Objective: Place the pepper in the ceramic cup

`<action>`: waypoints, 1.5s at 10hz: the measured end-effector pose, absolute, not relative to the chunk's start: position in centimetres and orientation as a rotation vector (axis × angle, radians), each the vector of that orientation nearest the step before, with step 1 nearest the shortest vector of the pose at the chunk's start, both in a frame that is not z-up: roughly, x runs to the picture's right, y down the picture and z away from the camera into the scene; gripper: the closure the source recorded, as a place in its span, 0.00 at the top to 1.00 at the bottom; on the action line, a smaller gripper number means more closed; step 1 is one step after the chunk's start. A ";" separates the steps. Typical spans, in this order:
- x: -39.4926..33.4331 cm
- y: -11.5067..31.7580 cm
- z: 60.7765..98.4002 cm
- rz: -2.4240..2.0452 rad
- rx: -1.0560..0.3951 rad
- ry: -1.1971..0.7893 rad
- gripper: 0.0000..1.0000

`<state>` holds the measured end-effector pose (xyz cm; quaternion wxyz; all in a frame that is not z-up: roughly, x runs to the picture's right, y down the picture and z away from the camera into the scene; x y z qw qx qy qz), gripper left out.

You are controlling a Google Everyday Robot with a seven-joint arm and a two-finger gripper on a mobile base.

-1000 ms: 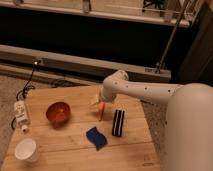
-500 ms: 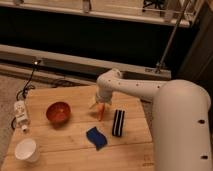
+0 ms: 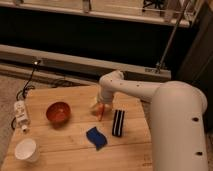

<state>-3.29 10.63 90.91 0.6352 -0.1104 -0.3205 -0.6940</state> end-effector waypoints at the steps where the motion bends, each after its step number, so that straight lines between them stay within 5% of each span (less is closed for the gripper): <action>1: -3.4 10.6 90.9 -1.587 -0.252 -0.733 0.80; 4: -3.2 10.7 90.7 -1.601 -0.253 -0.738 0.75; 12: -3.1 13.5 93.3 -1.636 -0.471 -0.611 0.00; 15: -4.0 13.2 93.4 -1.629 -0.447 -0.586 0.00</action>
